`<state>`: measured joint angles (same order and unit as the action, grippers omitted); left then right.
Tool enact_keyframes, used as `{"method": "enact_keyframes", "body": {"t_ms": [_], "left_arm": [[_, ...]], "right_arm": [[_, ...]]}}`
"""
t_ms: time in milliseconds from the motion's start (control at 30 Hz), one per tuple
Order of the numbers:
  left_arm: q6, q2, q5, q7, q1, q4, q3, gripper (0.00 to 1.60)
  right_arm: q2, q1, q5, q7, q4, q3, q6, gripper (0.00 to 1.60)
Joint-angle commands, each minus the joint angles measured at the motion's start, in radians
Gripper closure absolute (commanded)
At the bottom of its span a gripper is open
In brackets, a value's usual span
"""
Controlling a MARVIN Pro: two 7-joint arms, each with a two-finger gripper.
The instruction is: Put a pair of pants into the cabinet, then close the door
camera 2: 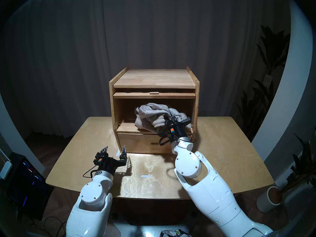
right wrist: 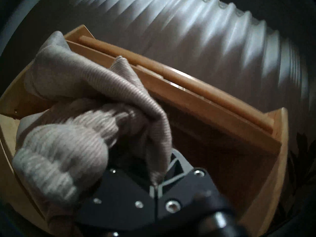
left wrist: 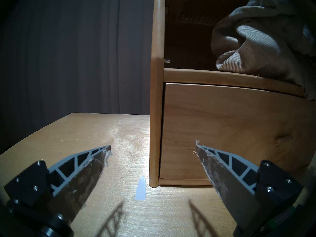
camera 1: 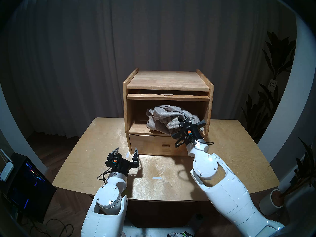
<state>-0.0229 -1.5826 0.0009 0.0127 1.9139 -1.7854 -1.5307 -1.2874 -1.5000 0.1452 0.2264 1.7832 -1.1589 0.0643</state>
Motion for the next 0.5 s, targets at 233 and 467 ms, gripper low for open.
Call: {"method": "enact_keyframes", "body": {"t_ms": [233,467], "left_arm": [[-0.004,0.0,-0.002,-0.001,-0.005,-0.025,-0.002,0.0],[-0.004,0.0,-0.002,-0.001,-0.004,-0.026,-0.002,0.0]], "right_arm": [[-0.112,0.128,-0.208,-0.087,0.053,-0.033,0.203,1.6],[-0.136,0.084,-0.127,0.007,-0.021,0.017,0.07,1.6]]}}
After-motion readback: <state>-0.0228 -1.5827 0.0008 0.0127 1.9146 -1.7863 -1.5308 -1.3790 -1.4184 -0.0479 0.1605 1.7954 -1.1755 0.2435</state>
